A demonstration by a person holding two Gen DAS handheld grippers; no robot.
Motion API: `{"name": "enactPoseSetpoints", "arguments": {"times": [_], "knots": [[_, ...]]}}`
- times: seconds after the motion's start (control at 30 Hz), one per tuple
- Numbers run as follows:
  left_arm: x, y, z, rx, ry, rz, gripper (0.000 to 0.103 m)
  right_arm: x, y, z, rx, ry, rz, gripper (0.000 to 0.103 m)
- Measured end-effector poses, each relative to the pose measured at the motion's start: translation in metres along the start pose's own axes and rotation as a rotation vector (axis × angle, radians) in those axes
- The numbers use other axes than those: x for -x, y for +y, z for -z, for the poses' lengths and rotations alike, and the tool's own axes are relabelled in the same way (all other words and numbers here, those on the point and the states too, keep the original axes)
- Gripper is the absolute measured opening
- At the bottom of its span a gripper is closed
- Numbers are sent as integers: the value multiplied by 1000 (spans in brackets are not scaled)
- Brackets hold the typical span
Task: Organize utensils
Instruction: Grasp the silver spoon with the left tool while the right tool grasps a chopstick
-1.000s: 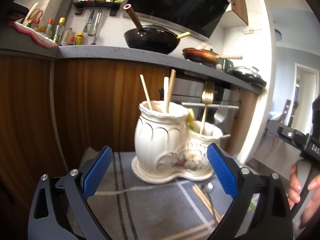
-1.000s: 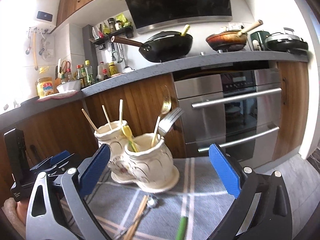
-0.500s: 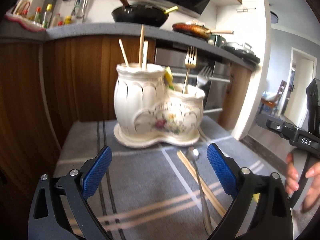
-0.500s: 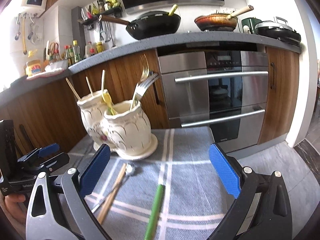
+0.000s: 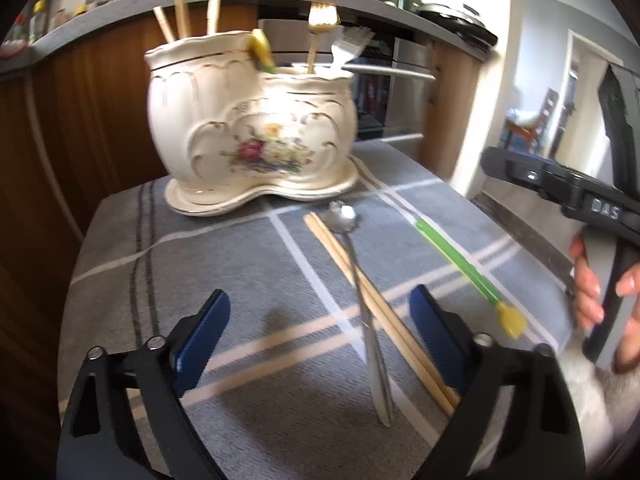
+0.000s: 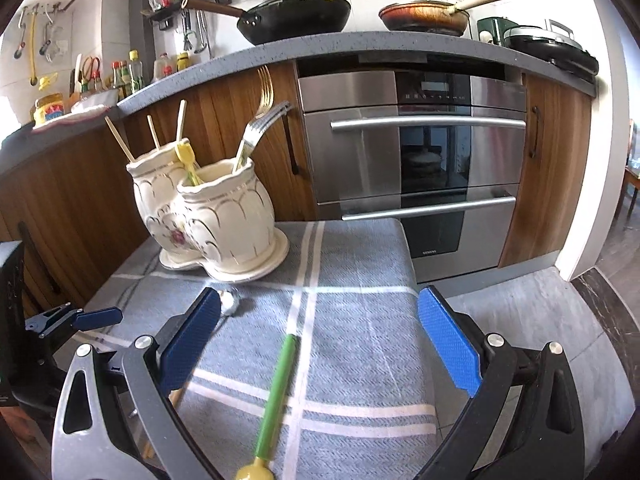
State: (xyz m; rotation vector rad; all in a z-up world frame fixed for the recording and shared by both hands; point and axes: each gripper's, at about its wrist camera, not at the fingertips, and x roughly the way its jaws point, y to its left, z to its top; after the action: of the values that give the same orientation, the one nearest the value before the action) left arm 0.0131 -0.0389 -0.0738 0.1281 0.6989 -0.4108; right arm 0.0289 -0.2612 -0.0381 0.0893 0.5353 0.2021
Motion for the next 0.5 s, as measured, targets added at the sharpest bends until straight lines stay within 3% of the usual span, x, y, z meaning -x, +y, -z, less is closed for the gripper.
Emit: {"name": "enactPoseSetpoints", "arguments": {"times": [0.2, 0.33, 0.4, 0.5], "knots": [[-11, -6, 4, -30, 60, 29, 51, -5, -7, 4, -19, 39, 14, 97], [-16, -14, 4, -67, 83, 36, 37, -5, -2, 3, 3, 40, 5, 97], [-20, -16, 3, -77, 103, 32, 24, -6, 1, 3, 9, 43, 0, 97], [-26, -21, 0, -100, 124, 15, 16, -7, 4, 3, 20, 45, -7, 97]]}}
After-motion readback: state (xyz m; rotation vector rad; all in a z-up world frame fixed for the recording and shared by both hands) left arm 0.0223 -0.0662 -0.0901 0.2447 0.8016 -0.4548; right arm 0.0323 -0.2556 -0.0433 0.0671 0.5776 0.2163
